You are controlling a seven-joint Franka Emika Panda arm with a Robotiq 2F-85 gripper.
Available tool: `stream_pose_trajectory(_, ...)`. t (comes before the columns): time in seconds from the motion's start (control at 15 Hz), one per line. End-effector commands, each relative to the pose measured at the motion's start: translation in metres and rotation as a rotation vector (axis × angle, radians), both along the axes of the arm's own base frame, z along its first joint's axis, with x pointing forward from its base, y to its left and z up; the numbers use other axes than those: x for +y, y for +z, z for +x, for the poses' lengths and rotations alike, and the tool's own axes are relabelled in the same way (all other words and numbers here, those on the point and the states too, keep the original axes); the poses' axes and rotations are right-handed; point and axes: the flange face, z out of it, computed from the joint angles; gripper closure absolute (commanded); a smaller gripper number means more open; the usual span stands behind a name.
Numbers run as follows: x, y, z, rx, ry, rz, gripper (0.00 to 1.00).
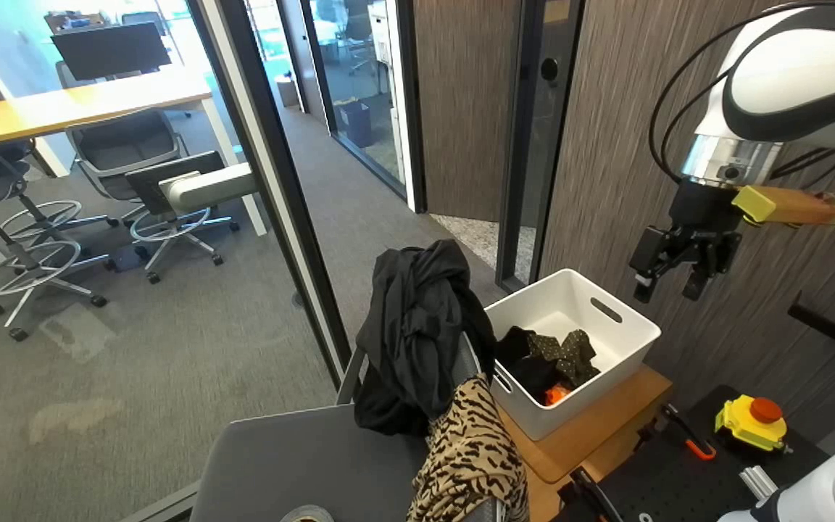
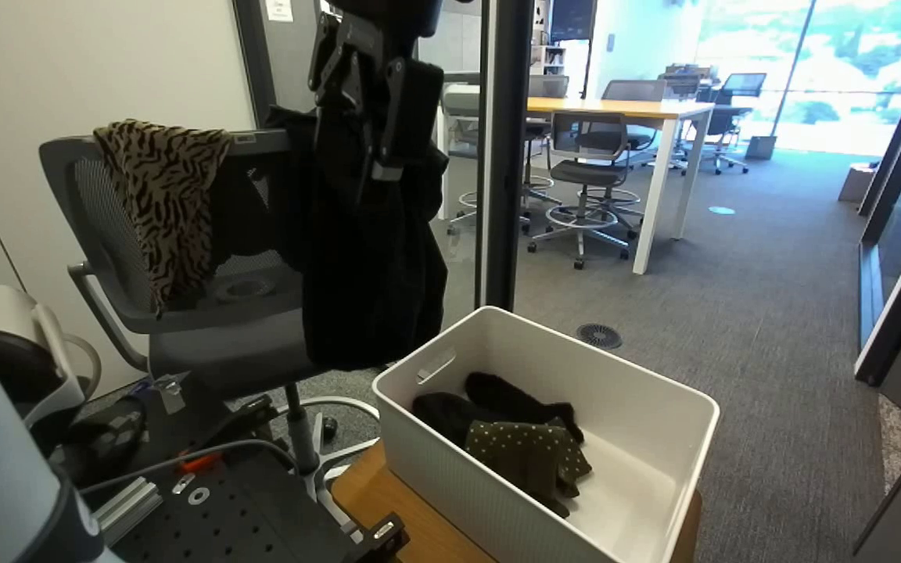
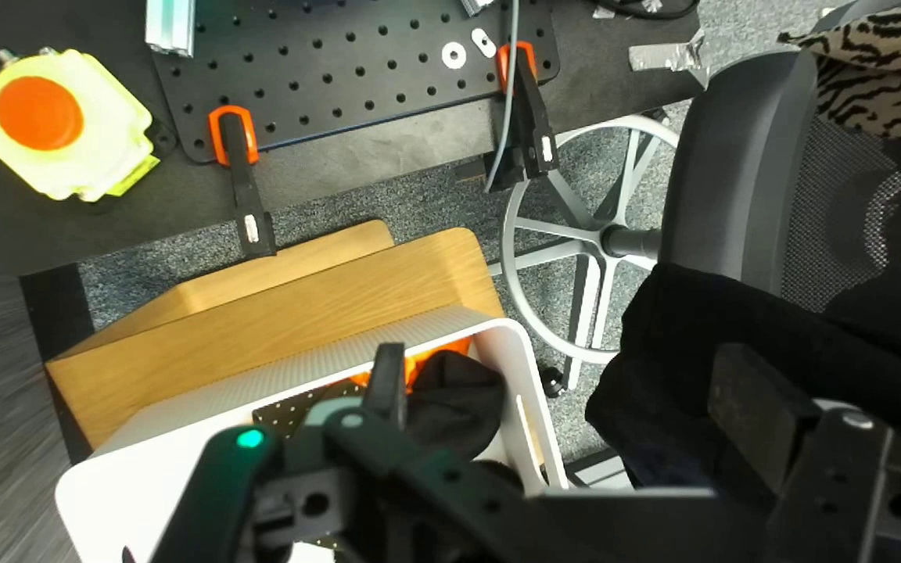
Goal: Put the black cloth in the laundry basket
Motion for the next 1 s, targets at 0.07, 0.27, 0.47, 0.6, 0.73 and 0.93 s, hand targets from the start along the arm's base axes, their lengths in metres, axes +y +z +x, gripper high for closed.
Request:
stream_pose_trajectory(0.07,0.019,0.012,0.022,-0.040,0.025,0.006,0.00)
stream_pose_trajectory(0.27,0.043,0.029,0.052,-0.100,0.066,-0.008,0.00)
stream_pose_trajectory(0.47,0.063,0.046,0.089,-0.166,0.115,-0.026,0.00)
stream_pose_trajectory(0.6,0.076,0.052,0.117,-0.206,0.142,-0.025,0.00)
stream_pose_trajectory(0.73,0.089,0.056,0.144,-0.236,0.163,-0.008,0.00)
stream_pose_trajectory(0.93,0.113,0.059,0.180,-0.264,0.209,0.052,0.00)
